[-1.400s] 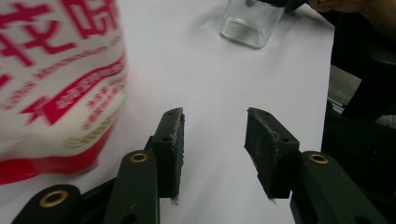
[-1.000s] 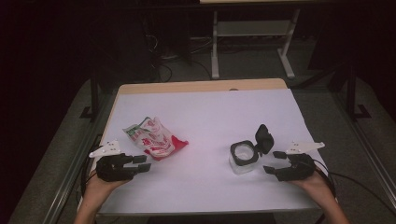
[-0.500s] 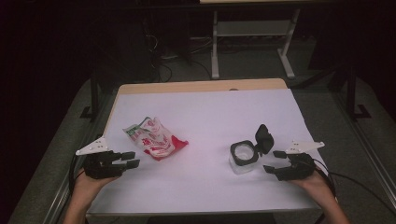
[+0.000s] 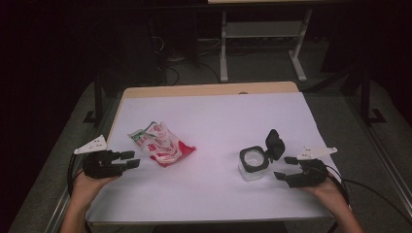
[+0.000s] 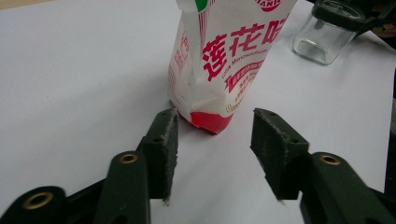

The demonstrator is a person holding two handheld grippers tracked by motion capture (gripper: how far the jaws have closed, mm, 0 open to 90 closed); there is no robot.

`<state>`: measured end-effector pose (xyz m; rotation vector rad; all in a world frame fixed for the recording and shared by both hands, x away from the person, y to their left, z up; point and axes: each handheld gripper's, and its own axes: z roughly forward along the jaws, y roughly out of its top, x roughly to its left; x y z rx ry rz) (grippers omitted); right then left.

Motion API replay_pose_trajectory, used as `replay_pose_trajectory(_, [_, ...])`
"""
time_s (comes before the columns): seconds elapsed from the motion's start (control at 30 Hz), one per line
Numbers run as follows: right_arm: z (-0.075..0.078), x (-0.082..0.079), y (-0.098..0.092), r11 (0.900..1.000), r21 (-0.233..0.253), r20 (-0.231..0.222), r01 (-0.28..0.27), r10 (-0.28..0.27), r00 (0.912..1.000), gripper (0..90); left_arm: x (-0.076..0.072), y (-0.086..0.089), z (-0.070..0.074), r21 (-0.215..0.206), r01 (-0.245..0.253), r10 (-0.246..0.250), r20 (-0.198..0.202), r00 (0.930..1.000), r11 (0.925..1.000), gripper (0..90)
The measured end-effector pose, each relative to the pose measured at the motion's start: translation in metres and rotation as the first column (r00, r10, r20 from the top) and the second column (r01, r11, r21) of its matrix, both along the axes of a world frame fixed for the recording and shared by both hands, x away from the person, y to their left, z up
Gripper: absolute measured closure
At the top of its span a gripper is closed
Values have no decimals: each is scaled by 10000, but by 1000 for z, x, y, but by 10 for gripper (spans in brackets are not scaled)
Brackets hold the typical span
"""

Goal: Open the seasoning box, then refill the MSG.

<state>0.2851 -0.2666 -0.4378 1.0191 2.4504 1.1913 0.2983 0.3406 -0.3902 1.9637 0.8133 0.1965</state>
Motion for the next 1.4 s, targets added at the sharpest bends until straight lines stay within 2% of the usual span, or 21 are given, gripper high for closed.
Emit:
replay_pose_trajectory(0.2, [-1,1,0,10000,-10,-29,73,-73,10000,271,10,-11,1,38,89,-89,176,9998,10000,430])
replay_pose_trajectory(0.27, [-1,1,0,10000,13,-16,83,-83,10000,270,14,-15,2,-276,98,-90,275,9996,9996,418])
replay_pose_trajectory(0.37, [0,1,0,9999,18,-21,106,-106,9999,271,21,-21,2,-345,130,-115,421,9990,9993,403])
replay_pose_trajectory(0.53, [-1,1,0,10000,-16,-50,79,-79,10000,270,33,-33,-2,-209,286,-278,407,9988,9994,403])
replay_pose_trajectory(0.67, [-1,1,-1,10000,-18,-42,91,-91,9999,270,39,-45,-4,-148,374,-365,543,9979,9992,439])
replay_pose_trajectory(0.8, [-2,1,-2,10000,-19,37,43,-43,10000,271,39,-51,-5,-29,198,-196,678,9975,9998,477])
replay_pose_trajectory(0.97, [-2,1,-2,10000,-21,-9,39,-39,10000,271,38,-53,-5,121,-17,7,803,9968,9999,592])
replay_pose_trajectory(1.07, [-2,1,-1,10000,-28,-38,63,-63,10000,271,39,-54,-7,156,-63,52,718,9974,9999,682])
replay_pose_trajectory(1.17, [-2,1,0,10000,-3,-46,54,-54,10000,271,41,-54,-7,-46,-131,134,566,9983,9999,744])
replay_pose_trajectory(1.4, [-3,1,0,10000,-76,-83,29,-29,10000,271,42,-56,-5,-144,-221,227,383,9990,9997,764])
